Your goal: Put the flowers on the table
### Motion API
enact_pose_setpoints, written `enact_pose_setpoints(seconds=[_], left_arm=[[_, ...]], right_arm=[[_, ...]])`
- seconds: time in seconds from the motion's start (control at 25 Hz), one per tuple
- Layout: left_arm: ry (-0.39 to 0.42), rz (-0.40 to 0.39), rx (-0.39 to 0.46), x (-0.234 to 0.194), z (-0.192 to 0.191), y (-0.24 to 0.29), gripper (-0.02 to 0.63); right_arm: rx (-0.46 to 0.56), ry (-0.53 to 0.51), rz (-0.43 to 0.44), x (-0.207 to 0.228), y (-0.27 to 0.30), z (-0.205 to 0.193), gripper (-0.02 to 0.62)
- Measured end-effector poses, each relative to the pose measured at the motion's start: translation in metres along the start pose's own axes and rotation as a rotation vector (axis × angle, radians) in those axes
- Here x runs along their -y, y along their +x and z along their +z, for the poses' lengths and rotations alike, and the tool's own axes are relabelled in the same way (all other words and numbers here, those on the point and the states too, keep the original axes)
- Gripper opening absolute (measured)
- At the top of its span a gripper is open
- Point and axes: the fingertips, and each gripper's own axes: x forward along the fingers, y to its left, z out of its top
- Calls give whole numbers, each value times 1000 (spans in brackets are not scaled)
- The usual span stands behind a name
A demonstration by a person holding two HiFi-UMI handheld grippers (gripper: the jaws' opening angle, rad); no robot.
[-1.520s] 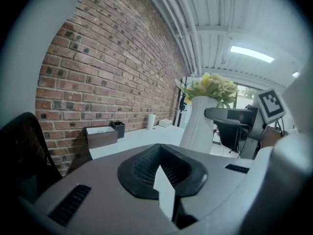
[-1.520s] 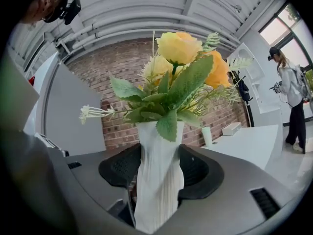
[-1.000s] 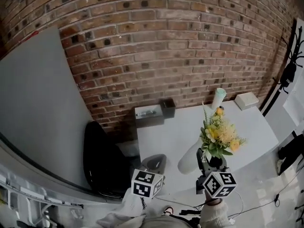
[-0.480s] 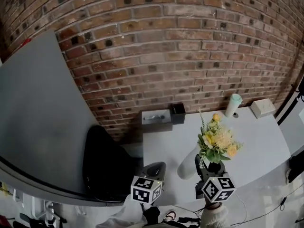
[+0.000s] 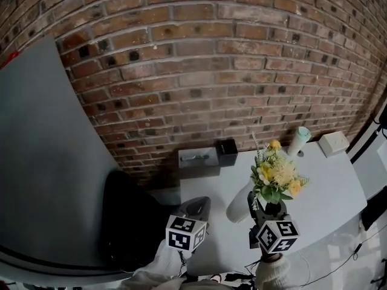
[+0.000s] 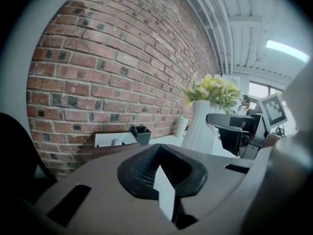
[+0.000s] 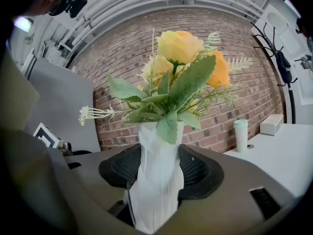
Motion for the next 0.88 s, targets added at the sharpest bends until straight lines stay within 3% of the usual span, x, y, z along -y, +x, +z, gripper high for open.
enact_pose_setpoints(seconds=[0.44, 0.88], left_arm=[[-39, 17, 4, -54, 19, 46, 6], [-67, 7, -48, -94, 14, 98, 6]], right_arm=[[-19, -22, -18, 9, 73, -4, 256], [-44, -59, -37, 25, 147, -20, 255]])
